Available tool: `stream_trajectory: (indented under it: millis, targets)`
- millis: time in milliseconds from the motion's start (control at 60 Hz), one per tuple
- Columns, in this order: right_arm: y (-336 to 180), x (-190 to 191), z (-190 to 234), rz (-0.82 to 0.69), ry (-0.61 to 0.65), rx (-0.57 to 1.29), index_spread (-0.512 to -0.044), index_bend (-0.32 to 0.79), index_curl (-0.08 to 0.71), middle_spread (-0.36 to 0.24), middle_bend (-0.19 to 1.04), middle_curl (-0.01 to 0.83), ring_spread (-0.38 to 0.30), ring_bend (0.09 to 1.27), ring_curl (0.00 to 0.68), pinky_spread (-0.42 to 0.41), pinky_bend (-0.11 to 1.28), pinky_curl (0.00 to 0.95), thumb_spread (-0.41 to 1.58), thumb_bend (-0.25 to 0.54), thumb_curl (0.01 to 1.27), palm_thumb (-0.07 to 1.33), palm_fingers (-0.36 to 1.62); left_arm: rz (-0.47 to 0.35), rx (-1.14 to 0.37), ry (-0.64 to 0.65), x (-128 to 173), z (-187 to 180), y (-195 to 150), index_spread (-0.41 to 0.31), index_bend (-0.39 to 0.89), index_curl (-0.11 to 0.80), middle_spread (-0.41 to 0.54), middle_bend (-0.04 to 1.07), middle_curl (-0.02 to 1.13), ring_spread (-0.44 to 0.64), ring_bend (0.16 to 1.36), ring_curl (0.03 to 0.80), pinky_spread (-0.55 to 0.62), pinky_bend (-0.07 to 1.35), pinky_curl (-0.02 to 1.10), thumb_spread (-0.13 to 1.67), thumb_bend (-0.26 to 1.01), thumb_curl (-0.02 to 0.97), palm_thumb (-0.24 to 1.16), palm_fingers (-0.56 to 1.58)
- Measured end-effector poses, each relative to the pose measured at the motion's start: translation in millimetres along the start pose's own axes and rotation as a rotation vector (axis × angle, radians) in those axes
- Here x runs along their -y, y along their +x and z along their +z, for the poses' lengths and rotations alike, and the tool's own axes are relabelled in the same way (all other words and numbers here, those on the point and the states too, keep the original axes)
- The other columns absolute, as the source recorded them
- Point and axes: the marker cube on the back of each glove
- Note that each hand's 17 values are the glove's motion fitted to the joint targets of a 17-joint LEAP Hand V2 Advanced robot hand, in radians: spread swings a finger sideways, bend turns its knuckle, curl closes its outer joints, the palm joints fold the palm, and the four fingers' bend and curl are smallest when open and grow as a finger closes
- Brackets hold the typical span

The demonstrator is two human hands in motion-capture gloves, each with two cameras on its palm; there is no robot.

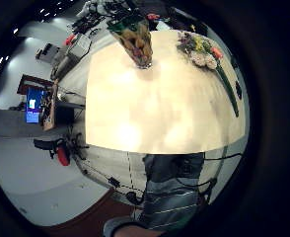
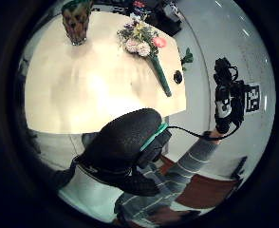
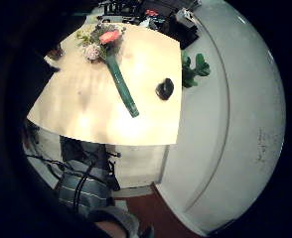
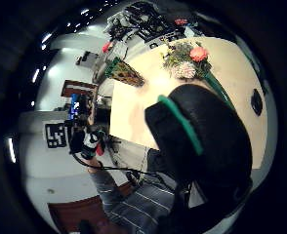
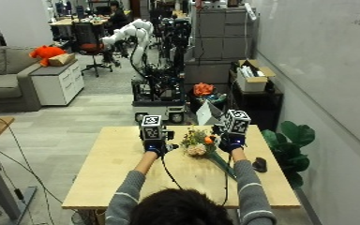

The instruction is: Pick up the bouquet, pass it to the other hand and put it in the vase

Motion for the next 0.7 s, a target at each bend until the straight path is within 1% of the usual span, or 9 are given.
stream_trajectory:
  millis: [50,100,150,217,317,417,517,583,700]
  targets:
    - [1.6,0.1,1.2,-0.004,-0.004,-0.001,-0.282,0.09,0.038,-0.101,0.19,0.069,0.004,0.33,0.09,0.107,0.51,0.163,0.66,0.191,0.05,0.29,0.23,-0.011,0.002,-0.001,1.1,0.6,-1.2,-0.017,0.09,0.028,0.228,0.17,0.05,0.27,0.43,0.094,0.3,0.37,0.1,0.5,0.0,0.081,0.08,0.06]
    - [3.2,-1.2,1.2,-0.004,-0.002,-0.002,-0.33,0.1,0.057,-0.119,0.19,0.097,0.004,0.36,0.12,0.132,0.54,0.198,0.83,0.198,0.06,0.3,0.21,-0.018,0.007,-0.002,2.5,1.2,-2.6,-0.02,0.11,0.047,0.272,0.19,0.07,0.32,0.47,0.119,0.36,0.39,0.13,0.6,-0.01,0.11,0.08,0.04]
    - [4.9,-2.3,0.8,-0.002,0.006,0.001,-0.362,0.11,0.071,-0.131,0.2,0.122,0.005,0.38,0.14,0.161,0.55,0.221,0.96,0.197,0.08,0.31,0.19,-0.019,0.002,-0.007,-1.4,-1.6,-1.4,-0.022,0.12,0.064,0.303,0.19,0.09,0.37,0.5,0.136,0.4,0.41,0.15,0.67,-0.02,0.135,0.08,0.01]
    - [7.6,-0.2,0.6,-0.007,0.008,0.006,-0.388,0.11,0.085,-0.141,0.2,0.151,0.009,0.39,0.158,0.186,0.57,0.245,1.08,0.19,0.09,0.32,0.18,-0.012,-0.003,0.01,-5.9,-7.4,1.5,-0.024,0.12,0.086,0.33,0.2,0.12,0.4,0.52,0.153,0.43,0.42,0.18,0.73,-0.03,0.164,0.08,-0.01]
    - [9.7,0.2,-3.2,-0.001,-0.003,-0.003,-0.408,0.12,0.103,-0.142,0.19,0.185,0.012,0.42,0.184,0.213,0.6,0.271,1.17,0.165,0.12,0.32,0.16,-0.006,0.0,0.015,0.2,-5.2,1.2,-0.025,0.13,0.113,0.352,0.21,0.15,0.44,0.54,0.169,0.46,0.43,0.2,0.78,-0.03,0.2,0.07,-0.02]
    - [7.2,-1.8,-9.7,-0.004,-0.006,-0.004,-0.416,0.12,0.119,-0.143,0.2,0.215,0.014,0.44,0.205,0.225,0.61,0.287,1.21,0.131,0.14,0.32,0.15,-0.014,-0.01,0.019,4.1,-3.7,0.0,-0.025,0.13,0.141,0.356,0.22,0.18,0.45,0.55,0.18,0.47,0.43,0.22,0.8,-0.03,0.228,0.06,-0.03]
    - [6.1,0.8,-13.4,0.013,-0.009,-0.028,-0.42,0.12,0.132,-0.143,0.2,0.238,0.014,0.44,0.22,0.229,0.62,0.302,1.22,0.102,0.16,0.33,0.14,-0.007,-0.018,0.085,16.6,3.1,-3.3,-0.026,0.14,0.162,0.355,0.22,0.21,0.46,0.55,0.19,0.48,0.43,0.24,0.83,-0.03,0.251,0.07,-0.03]
    - [7.7,3.3,-14.1,0.033,0.003,-0.057,-0.422,0.12,0.139,-0.144,0.2,0.252,0.015,0.44,0.228,0.233,0.62,0.309,1.22,0.083,0.17,0.33,0.14,-0.001,-0.02,0.12,17.6,3.4,-2.8,-0.016,0.15,0.178,0.355,0.22,0.22,0.46,0.55,0.193,0.47,0.42,0.25,0.84,-0.02,0.265,0.08,-0.02]
    - [11.2,4.7,-12.9,0.083,0.042,-0.081,-0.423,0.12,0.153,-0.148,0.19,0.269,0.015,0.44,0.239,0.245,0.63,0.32,1.22,0.047,0.19,0.34,0.13,0.024,-0.061,0.09,13.1,5.5,1.2,-0.001,0.16,0.206,0.345,0.22,0.24,0.46,0.54,0.198,0.47,0.41,0.26,0.87,-0.03,0.28,0.1,0.01]
